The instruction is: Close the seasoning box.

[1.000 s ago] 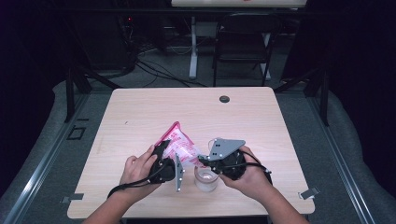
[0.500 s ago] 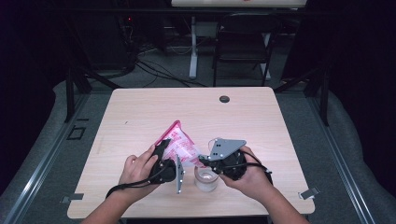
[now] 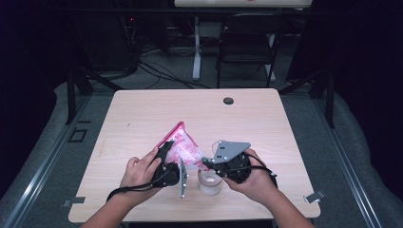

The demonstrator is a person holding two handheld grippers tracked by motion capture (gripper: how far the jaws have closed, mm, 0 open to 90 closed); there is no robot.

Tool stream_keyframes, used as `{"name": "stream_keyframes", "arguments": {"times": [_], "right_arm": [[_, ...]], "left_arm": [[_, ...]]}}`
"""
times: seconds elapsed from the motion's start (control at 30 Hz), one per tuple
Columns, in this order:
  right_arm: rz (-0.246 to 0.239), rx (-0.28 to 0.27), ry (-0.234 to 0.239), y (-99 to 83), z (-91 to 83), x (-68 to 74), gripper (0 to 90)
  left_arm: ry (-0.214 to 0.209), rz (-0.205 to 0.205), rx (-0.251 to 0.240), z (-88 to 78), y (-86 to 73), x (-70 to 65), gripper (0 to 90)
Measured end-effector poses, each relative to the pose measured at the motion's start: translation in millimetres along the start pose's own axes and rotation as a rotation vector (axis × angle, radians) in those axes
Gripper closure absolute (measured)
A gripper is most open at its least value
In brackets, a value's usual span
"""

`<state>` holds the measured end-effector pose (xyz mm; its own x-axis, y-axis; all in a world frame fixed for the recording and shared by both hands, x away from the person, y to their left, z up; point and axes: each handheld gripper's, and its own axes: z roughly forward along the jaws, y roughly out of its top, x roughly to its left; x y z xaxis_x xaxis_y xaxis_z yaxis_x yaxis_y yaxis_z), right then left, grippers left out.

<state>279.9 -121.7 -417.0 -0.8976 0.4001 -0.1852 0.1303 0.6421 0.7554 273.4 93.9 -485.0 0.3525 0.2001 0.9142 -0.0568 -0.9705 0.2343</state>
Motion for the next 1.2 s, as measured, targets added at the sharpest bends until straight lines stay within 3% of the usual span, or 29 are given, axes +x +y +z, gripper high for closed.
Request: {"name": "stream_keyframes", "arguments": {"times": [0.33,1.2], "right_arm": [[-0.002,-0.002,-0.002,1.3,-0.5,0.1,90.0],[-0.001,-0.006,-0.013,-2.4,-3.2,1.4,90.0]], "left_arm": [[0.015,0.009,-0.003,-2.0,-0.7,2.3,55.7],[0.059,0.079,-0.032,-6.8,4.0,0.8,56.0]]}}
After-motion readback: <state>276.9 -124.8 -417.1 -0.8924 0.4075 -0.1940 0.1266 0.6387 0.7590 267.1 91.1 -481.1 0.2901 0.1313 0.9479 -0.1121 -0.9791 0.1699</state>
